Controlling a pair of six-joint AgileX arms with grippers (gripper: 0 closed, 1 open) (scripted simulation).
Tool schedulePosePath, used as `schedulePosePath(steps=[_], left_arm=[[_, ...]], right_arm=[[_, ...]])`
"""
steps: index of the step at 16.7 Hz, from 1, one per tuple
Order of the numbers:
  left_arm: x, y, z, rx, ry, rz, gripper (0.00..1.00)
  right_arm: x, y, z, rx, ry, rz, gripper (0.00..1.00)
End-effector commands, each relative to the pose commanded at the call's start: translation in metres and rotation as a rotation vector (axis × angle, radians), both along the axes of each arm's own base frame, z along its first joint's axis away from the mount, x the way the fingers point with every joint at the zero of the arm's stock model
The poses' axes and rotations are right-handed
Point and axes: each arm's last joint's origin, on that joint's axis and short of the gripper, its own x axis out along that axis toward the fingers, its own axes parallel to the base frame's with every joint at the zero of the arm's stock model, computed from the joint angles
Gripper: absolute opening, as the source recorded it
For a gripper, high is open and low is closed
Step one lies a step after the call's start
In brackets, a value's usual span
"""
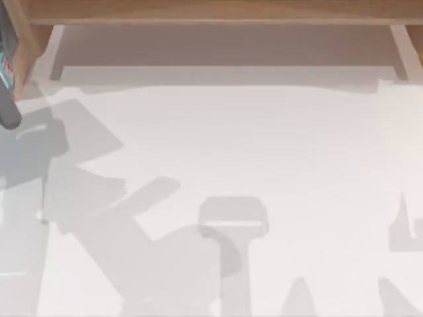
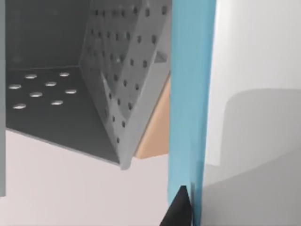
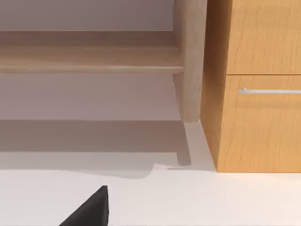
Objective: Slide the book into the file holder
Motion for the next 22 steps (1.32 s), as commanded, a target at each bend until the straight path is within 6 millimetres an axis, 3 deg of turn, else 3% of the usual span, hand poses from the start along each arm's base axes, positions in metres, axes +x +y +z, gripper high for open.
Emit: schedulePosePath(steps=[6,11,15,22], left_arm=[[0.03,0.08,0.003,0.057,-0.132,-0.208,0.0],[0.043,0.131,-0.015,0.111,-0.203,-0.388,0.0],[0.047,0.148,-0.028,0.128,-0.227,-0.473,0.0],[0.047,0.147,-0.029,0.128,-0.227,-0.485,0.0]], right_arm=[[0.0,0.0,0.0,0.0,0.0,0.0,1.0],[0.0,0.0,0.0,0.0,0.0,0.0,1.0],[0.0,0.0,0.0,0.0,0.0,0.0,1.0],[0.0,0.0,0.0,0.0,0.0,0.0,1.0]])
